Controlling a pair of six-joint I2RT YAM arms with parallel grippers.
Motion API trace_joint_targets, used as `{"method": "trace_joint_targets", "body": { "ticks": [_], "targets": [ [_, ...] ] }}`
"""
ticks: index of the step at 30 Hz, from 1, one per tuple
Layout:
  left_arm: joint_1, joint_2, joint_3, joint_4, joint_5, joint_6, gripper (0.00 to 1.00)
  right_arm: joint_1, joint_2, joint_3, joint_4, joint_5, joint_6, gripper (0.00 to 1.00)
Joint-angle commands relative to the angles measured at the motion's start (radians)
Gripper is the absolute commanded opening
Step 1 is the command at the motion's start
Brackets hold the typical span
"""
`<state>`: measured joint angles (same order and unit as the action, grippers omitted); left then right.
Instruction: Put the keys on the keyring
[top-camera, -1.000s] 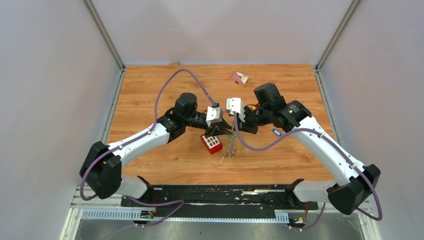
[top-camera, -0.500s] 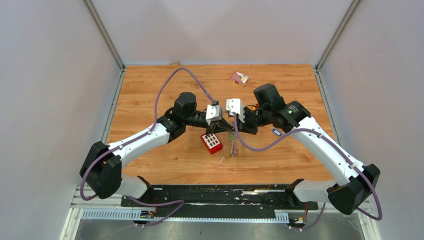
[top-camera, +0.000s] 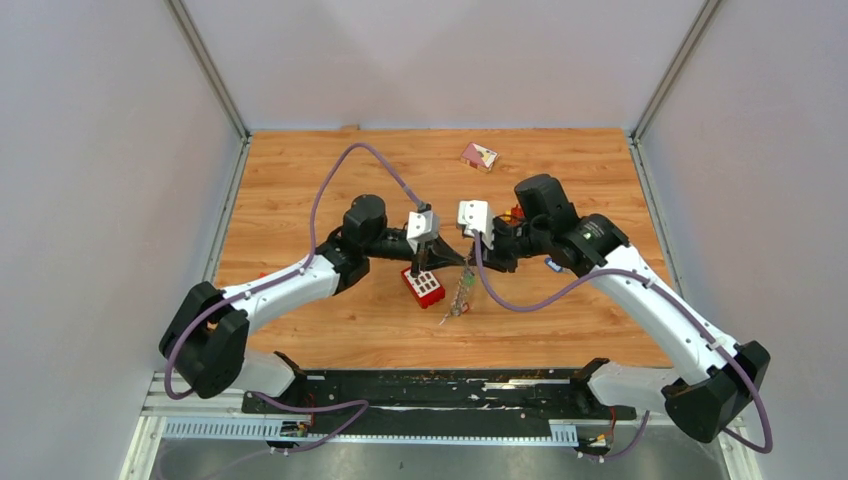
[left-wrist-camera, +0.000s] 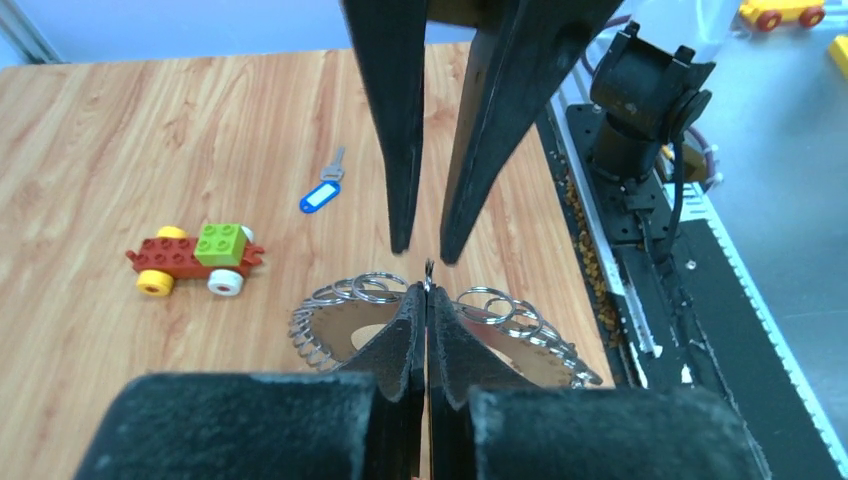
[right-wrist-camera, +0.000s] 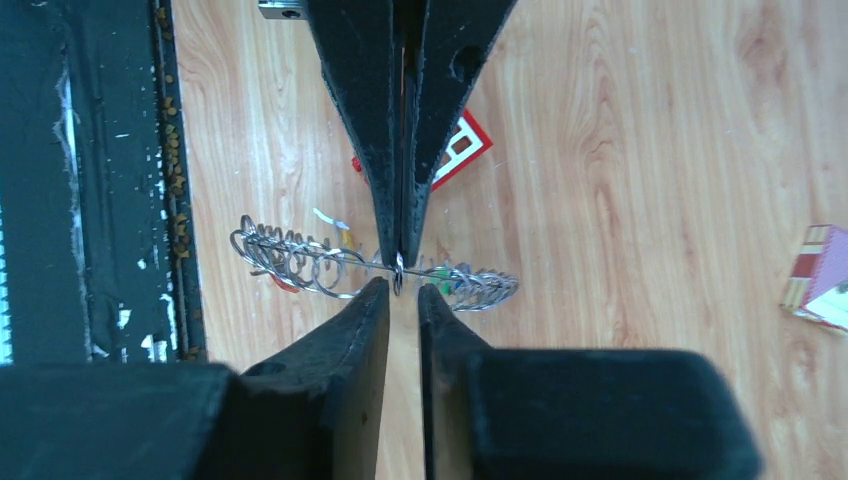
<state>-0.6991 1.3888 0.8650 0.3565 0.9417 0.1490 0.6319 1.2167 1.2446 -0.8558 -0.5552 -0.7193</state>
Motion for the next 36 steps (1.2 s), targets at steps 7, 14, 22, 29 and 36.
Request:
{"method": "trace_joint_targets", "body": {
  "ticks": [7,14,22,29,36],
  "targets": [
    [0.039,-0.06,-0.177,0.702,-0.045,-0.509,0.0,-0.055,-0.174,-0.118,0.216,-0.107,0.07,0.42],
    [0.038,-0.051,-0.238,0.848,-0.072,-0.599,0.0,-0.061,-0.163,-0.125,0.251,-0.196,0.071,0.44],
    [0.035,-0.041,-0.26,0.903,-0.087,-0.628,0.0,-0.061,-0.136,-0.117,0.271,-0.253,0.073,0.34],
    [0.03,-0.037,-0.261,0.907,-0.081,-0.63,0.0,-0.063,-0.119,-0.114,0.289,-0.272,0.082,0.25],
    [0.028,-0.035,-0.259,0.9,-0.077,-0.626,0.0,-0.062,-0.112,-0.109,0.291,-0.282,0.086,0.19]
  ]
}}
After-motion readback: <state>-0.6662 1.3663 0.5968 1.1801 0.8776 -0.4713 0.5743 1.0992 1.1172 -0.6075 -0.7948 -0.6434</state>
